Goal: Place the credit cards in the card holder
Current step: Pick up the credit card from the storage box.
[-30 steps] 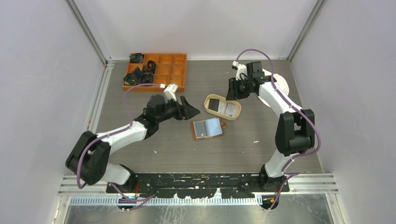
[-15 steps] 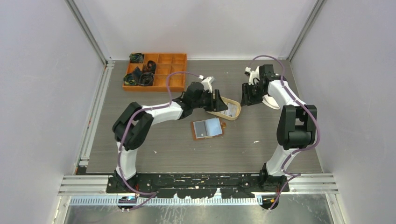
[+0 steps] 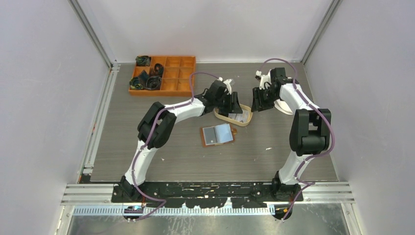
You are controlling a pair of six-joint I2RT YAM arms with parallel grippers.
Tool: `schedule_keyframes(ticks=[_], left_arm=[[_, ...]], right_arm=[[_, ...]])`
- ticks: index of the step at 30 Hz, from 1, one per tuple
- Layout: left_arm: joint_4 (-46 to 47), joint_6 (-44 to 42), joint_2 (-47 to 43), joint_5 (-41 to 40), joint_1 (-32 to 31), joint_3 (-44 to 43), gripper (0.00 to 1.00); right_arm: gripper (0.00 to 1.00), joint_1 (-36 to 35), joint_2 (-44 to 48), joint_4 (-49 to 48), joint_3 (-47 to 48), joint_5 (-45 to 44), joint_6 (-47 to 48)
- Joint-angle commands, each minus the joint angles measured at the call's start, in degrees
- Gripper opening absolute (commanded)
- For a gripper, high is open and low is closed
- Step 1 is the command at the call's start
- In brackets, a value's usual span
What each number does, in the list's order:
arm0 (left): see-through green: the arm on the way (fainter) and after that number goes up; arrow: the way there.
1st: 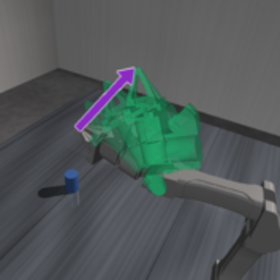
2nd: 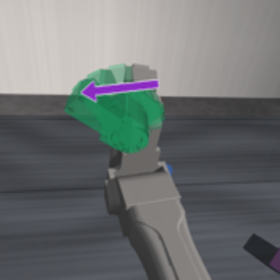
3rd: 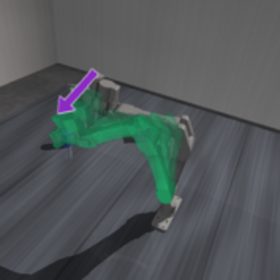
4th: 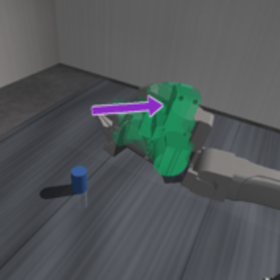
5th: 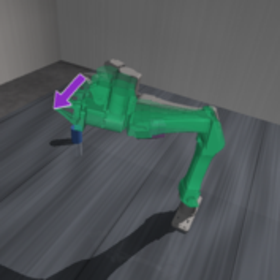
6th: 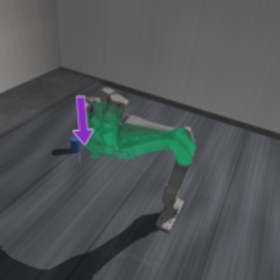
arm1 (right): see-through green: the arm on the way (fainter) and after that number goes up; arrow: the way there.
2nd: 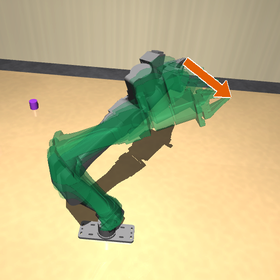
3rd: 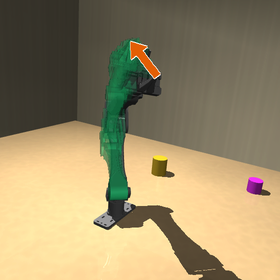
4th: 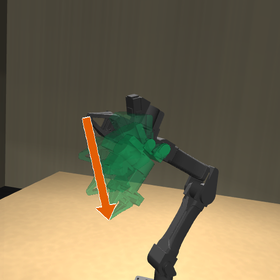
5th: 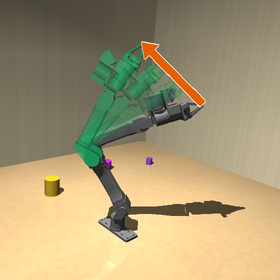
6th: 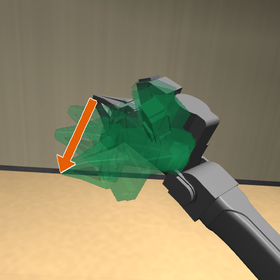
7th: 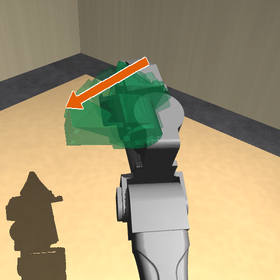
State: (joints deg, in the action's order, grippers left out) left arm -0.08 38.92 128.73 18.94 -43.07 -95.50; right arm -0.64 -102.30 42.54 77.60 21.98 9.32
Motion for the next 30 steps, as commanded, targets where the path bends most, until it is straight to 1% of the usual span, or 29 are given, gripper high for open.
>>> schedule_keyframes(ticks=[1,6,10,12,16,22,30], left_arm=[[-5.66,-1.85,2.01,-0.7,-0.52,-5.62,0.48],[-8.53,-2.13,4.42,-0.49,-0.77,-8.89,0.48],[-8.3,-1.59,5.24,1.4,-0.96,-9.83,0.47],[-7.44,-0.91,5.45,2.98,-1.05,-10.1,0.44],[-5.16,1.26,5.74,5.81,-1.05,-9.95,0.36],[-2.22,2.84,4.54,7.65,-1.27,-9.11,0.32],[1.96,4.55,1.89,7.81,-1.32,-6.13,0.29]], right_arm=[[0.45,-0.15,-0.24,0.63,2.6,1.27,0.66],[0.45,-0.15,-0.4,0.83,2.71,1.73,0.7],[0.45,-0.15,-0.53,0.98,2.79,1.87,0.73],[0.44,-0.14,-0.53,1.08,2.84,1.95,0.78],[0.44,-0.15,-0.53,1.15,2.92,2.02,0.86],[0.44,-0.15,-0.67,1.32,2.99,2.12,0.95],[0.44,-0.15,-0.97,1.66,3.21,2.42,1.12]])
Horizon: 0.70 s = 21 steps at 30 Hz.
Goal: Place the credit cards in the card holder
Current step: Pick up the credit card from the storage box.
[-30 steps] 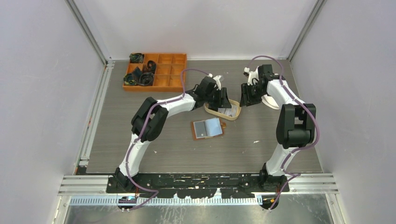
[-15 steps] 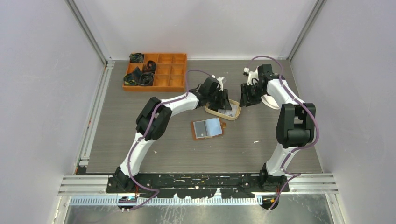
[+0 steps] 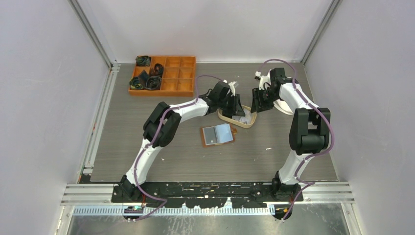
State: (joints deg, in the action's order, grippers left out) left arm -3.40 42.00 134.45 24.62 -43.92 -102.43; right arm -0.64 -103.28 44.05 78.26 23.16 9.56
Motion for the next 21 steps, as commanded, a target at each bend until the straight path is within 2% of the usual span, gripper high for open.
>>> schedule_keyframes(ticks=[1,5,11,21], left_arm=[[5.45,1.65,-3.85,2.3,-0.53,0.83,0.28],[5.92,2.12,-3.8,2.51,-0.68,0.84,0.25],[7.35,3.18,-4.26,2.94,-0.72,1.67,0.14],[11.25,5.73,-3.62,6.36,-1.07,2.02,0.2]], right_arm=[[0.44,-0.15,-0.06,0.27,2.64,1.22,0.86],[0.43,-0.15,-0.09,0.32,2.6,1.19,0.9],[0.44,-0.15,-0.08,0.33,2.61,1.31,0.87],[0.44,-0.15,-0.09,0.51,2.78,1.45,0.96]])
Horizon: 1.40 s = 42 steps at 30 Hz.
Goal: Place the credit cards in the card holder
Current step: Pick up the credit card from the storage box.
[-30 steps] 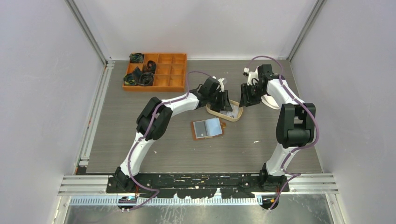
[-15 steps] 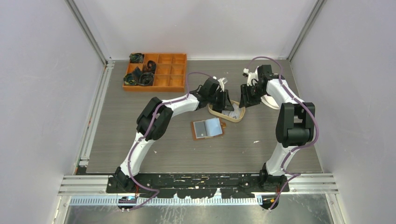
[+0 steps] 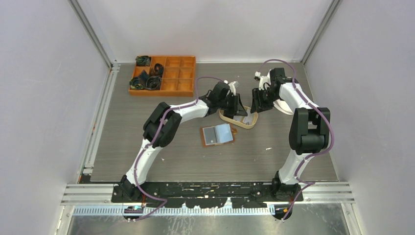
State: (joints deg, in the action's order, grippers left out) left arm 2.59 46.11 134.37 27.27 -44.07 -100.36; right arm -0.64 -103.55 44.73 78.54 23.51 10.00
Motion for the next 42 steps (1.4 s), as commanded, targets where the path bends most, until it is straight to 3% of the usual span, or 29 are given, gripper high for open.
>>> schedule_keyframes(ticks=[1,12,19,27,42], left_arm=[[5.58,1.76,-3.53,3.83,-1.0,-0.1,0.22],[3.05,1.31,-1.49,3.95,-1.9,-2.57,0.33],[0.23,0.52,0.04,4.26,-2.38,-4.45,0.33],[-8.31,-4.15,0.2,-0.95,-2.4,-6.47,0.35],[-11.44,-2.34,5.85,3.12,-2.42,-13.49,0.35]], right_arm=[[0.43,-0.15,0.19,-0.17,2.51,1.1,0.54],[0.44,-0.15,0.2,-0.08,2.49,0.93,0.52],[0.44,-0.15,0.21,-0.08,2.67,0.38,0.45],[0.44,-0.15,0.54,-0.52,2.55,-0.56,0.01],[0.44,-0.15,1.31,-1.41,2.2,-1.19,-0.64]])
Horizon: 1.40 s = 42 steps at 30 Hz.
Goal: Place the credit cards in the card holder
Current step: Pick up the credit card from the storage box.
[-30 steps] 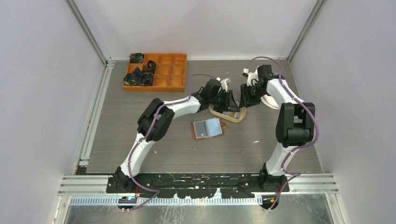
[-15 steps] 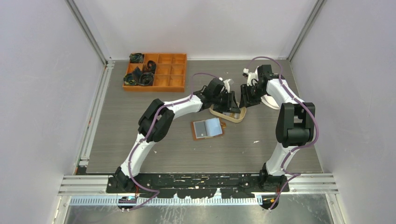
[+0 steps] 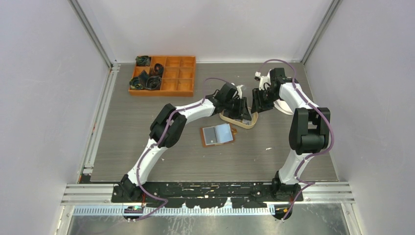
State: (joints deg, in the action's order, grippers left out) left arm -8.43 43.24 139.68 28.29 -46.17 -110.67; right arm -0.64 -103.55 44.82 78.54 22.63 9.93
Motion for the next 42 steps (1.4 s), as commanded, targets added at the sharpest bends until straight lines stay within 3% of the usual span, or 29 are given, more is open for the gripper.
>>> schedule_keyframes(ticks=[1,6,11,13,21,29,42], left_arm=[[-0.43,0.79,0.72,2.07,-0.3,-3.4,0.35],[-0.01,2.37,1.04,1.68,0.15,-3.67,0.27],[2.15,4.15,-0.18,1.27,1.24,-2.11,0.02],[3.45,4.91,-0.88,1.77,1.78,-1.17,0.0],[9.89,8.11,-2.7,4.85,3.32,3.58,0.0],[12.9,10.88,-2.02,7.38,3.55,3.62,0.22],[11.91,10.2,-3.85,7.01,4.15,4.77,0.27]], right_arm=[[0.44,-0.15,1.47,-1.63,2.09,-0.37,-0.61],[0.44,1.28,2.0,-1.89,1.92,-0.14,-0.88],[0.45,1.86,2.44,-2.1,1.71,0.36,-0.97],[0.44,2.01,2.69,-2.16,1.68,0.55,-1.05],[0.45,2.23,3.65,-2.72,1.28,1.66,-1.45],[0.45,2.66,3.96,-2.81,1.15,2.6,-1.56],[0.45,2.77,4.03,-2.79,1.14,3.26,-1.7]])
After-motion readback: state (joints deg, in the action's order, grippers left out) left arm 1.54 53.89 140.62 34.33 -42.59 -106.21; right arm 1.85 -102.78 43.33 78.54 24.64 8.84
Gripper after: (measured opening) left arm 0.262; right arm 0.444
